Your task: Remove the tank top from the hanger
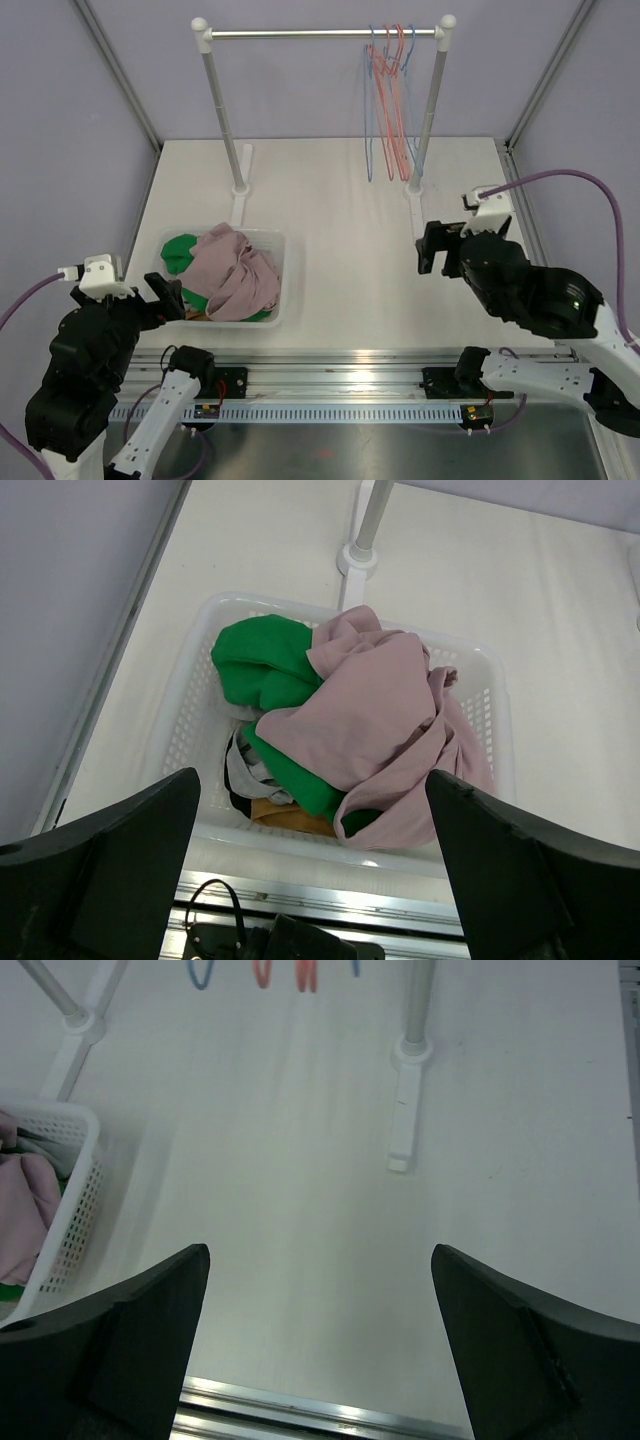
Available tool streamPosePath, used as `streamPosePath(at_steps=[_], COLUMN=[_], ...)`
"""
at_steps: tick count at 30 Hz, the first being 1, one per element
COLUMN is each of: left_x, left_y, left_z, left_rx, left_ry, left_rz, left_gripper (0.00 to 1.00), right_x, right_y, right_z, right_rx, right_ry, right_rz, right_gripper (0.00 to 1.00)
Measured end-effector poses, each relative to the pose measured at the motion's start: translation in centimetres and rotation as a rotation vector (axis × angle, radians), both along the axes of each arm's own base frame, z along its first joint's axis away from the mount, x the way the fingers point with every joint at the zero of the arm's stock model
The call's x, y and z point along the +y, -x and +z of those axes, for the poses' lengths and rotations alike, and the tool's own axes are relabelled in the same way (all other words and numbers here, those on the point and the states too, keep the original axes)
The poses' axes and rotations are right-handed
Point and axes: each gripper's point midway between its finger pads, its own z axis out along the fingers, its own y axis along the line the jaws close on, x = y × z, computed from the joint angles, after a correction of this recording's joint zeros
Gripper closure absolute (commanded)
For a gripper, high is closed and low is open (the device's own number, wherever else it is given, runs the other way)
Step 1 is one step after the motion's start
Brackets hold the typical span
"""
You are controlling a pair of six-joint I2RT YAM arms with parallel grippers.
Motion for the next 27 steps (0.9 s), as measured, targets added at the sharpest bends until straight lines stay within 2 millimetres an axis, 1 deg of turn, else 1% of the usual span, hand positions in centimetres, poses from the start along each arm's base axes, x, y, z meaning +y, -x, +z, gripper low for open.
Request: streamPosePath(at_steps=[5,7,10,12,15,19,23,27], left_x=[-0.3,-0.3,-0.3,-0.3,-0.3,-0.4,-0.4,-0.5], left_y=[0.2,0.3,0.5,0.5,0.3,0.1,0.0,-0.2], left_z=[-1.0,-1.3,-1.2,-1.0,-1.0,-1.1,-1.2,-1.2], left_rx=[-0.006,-0.010,-0.025,-0.034,-0.039,-0.038,-0.037,-0.038], left_ry=[0.002,0.003,0.006,0.008,0.007,0.006,0.006,0.007], left_rz=[-0.027,-0.032,-0.035,-0.035,-0.036,-0.036,-0.037,-0.037], left_gripper=[0.01,0.01,0.01,0.01,0.01,0.01,0.01,0.01], right_x=[-6.3,-8.5,-10.9,-12.0,-12.8,-12.9,-12.7,-11.9], right_y=[2.3,3.2,4.2,4.7,5.2,5.2,5.1,4.6], right_z=[-0.2,-0.1,0.0,-0.2,-0.4,-0.6,-0.7,-1.0], right_rx=[-0.034,-0.056,-0.083,-0.094,-0.099,-0.094,-0.088,-0.071], right_ry=[-0.008,-0.027,-0.061,-0.078,-0.088,-0.077,-0.059,-0.023], right_rz=[-0.085,-0.113,-0.137,-0.143,-0.144,-0.143,-0.142,-0.142], right_gripper=[0.00,0.01,0.01,0.01,0.01,0.00,0.00,0.00])
